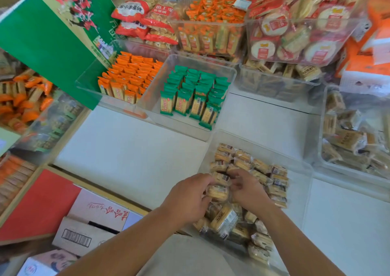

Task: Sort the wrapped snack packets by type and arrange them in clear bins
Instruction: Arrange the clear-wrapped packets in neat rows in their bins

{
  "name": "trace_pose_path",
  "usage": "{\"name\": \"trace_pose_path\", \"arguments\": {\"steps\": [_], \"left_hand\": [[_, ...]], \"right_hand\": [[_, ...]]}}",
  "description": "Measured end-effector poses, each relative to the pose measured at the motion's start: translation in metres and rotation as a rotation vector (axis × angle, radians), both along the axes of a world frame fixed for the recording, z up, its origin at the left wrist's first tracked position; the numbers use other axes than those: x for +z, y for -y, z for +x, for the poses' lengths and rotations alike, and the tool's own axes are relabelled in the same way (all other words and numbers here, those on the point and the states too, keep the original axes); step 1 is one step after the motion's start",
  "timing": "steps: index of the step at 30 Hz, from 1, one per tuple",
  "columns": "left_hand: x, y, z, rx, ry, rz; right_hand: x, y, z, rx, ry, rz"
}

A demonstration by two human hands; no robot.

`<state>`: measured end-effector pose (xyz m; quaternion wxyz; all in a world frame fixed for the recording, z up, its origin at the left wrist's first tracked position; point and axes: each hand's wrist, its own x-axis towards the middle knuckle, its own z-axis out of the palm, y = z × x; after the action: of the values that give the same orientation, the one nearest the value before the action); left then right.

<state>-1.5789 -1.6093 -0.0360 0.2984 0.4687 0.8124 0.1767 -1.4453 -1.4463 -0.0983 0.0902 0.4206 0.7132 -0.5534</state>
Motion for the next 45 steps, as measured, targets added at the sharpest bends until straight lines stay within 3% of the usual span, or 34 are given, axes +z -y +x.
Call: {"name": "trace_pose_path", "arguments": {"steps": [4, 13, 17, 21, 26, 30, 32, 35, 39, 43, 45], "left_hand": [[-0.019, -0.025, 0.014, -0.047, -0.055, -0.124], [-0.037, -0.053, 0.024, -0.067, -0.039, -0.08], [-0.029, -0.052, 0.013, -0.102, -0.127, -0.031], [-0.016, -0.022, -0.01, 0.008, -0.26, 0.111], [-0.021, 0.015, -0.014, 0.195, -0.055, 0.002], [-0.023, 0.032, -0.018, 0.315, 0.041, 0.03], [-0.024, 0.039, -0.022, 0.328, 0.076, 0.034], [-0.024, 0.043, -0.024, 0.301, 0.11, 0.062], [-0.024, 0.044, -0.026, 0.201, 0.149, 0.089], [-0.024, 0.046, -0.034, 0.132, 0.175, 0.093], [-0.024, 0.048, -0.039, 0.125, 0.178, 0.101]], "right_hand": [[0.003, -0.002, 0.027, -0.126, -0.12, -0.082], [-0.021, 0.008, 0.029, 0.136, -0.182, 0.314], [-0.029, 0.01, 0.019, 0.278, -0.055, 0.489], [-0.029, 0.015, 0.011, 0.286, 0.052, 0.505], [-0.016, 0.022, -0.004, 0.039, 0.003, 0.3], [-0.006, 0.022, -0.002, 0.02, 0.025, 0.192], [-0.003, 0.028, 0.002, 0.007, 0.055, 0.272], [-0.004, 0.049, 0.003, 0.059, 0.068, 0.555], [-0.005, 0.076, -0.018, 0.108, 0.086, 0.668], [0.002, 0.076, -0.052, 0.061, 0.337, 0.532], [0.003, 0.075, -0.064, 0.075, 0.406, 0.562]]}}
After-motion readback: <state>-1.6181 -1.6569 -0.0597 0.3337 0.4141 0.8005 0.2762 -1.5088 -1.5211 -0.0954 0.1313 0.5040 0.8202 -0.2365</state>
